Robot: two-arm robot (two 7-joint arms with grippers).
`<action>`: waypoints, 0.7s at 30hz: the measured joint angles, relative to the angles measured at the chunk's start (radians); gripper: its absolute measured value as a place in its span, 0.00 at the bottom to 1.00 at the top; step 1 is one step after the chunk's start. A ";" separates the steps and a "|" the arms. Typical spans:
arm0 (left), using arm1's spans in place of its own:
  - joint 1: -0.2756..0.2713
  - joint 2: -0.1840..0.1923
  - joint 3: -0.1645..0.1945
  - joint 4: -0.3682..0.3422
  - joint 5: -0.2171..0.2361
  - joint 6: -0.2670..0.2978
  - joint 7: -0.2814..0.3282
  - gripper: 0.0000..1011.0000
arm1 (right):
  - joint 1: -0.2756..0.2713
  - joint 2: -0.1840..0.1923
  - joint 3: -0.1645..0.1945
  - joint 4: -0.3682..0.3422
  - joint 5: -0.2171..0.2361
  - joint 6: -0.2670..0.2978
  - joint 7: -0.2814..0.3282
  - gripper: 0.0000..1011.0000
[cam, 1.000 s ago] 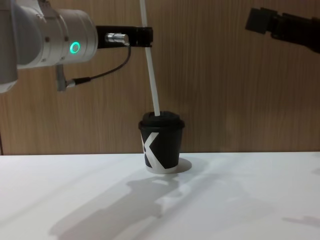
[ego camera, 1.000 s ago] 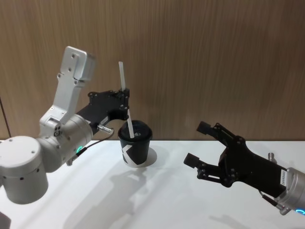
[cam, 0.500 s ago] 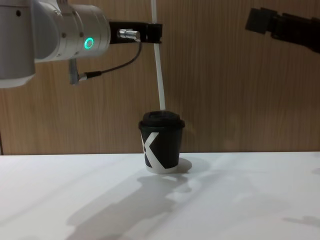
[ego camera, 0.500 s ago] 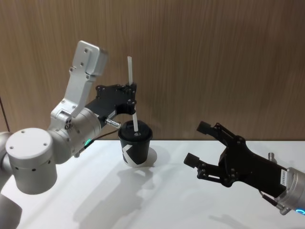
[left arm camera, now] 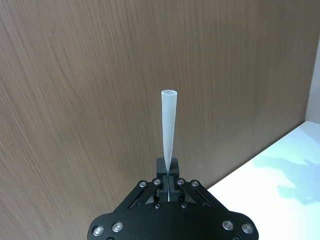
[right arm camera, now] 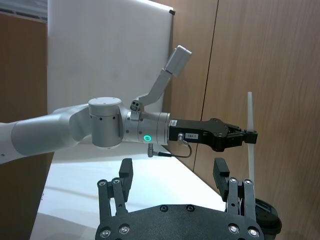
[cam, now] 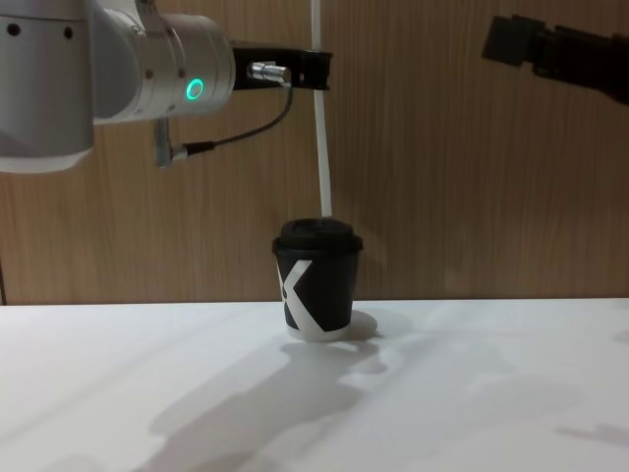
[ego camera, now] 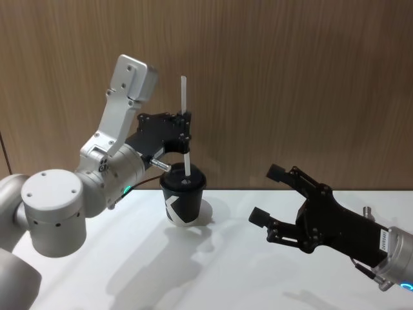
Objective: Pick up the straw with one hand, pass it to the other hand, and insert it into the cup.
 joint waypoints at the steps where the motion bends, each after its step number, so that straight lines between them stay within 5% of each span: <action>1: -0.002 -0.002 0.001 0.004 0.003 -0.001 -0.001 0.01 | 0.000 0.000 0.000 0.000 0.000 0.000 0.000 0.99; 21: -0.007 -0.019 0.019 0.032 0.051 -0.018 -0.003 0.01 | 0.000 0.000 0.000 0.000 0.000 0.000 0.000 0.99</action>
